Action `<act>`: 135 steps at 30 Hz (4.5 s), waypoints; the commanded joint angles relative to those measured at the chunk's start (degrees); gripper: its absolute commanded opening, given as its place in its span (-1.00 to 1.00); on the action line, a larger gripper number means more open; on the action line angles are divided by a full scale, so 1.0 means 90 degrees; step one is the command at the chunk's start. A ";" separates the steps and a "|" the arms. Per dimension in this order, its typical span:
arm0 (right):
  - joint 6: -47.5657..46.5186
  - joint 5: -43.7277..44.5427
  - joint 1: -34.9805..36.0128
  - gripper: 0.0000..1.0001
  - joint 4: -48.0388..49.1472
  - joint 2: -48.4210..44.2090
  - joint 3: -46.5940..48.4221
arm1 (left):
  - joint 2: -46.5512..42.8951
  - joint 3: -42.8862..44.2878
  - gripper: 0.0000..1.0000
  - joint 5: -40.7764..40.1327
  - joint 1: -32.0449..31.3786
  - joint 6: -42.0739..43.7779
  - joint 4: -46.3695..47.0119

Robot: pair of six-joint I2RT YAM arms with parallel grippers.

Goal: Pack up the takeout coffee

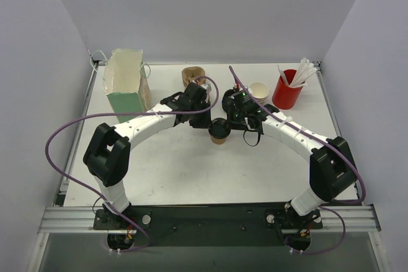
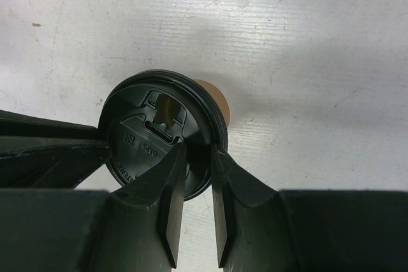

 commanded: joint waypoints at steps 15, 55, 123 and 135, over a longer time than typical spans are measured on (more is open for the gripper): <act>-0.0229 0.0205 -0.0009 -0.46 -0.0879 0.0330 0.0936 | 0.0120 0.0568 -0.33 0.0005 -0.0049 0.0193 -0.0305; -0.0805 0.1259 0.0821 0.43 -0.1982 0.1120 0.2254 | -0.1296 -0.0330 -0.10 0.0044 0.1406 0.0311 -0.0364; -0.0923 0.1416 0.1017 0.54 -0.2236 0.1619 0.2245 | -0.1208 -0.0497 -0.10 0.0327 0.1426 0.0301 -0.0139; -0.0864 0.1455 0.1007 0.61 -0.2168 0.1404 0.2225 | -0.1208 -0.0526 -0.10 0.0337 0.1426 0.0291 -0.0130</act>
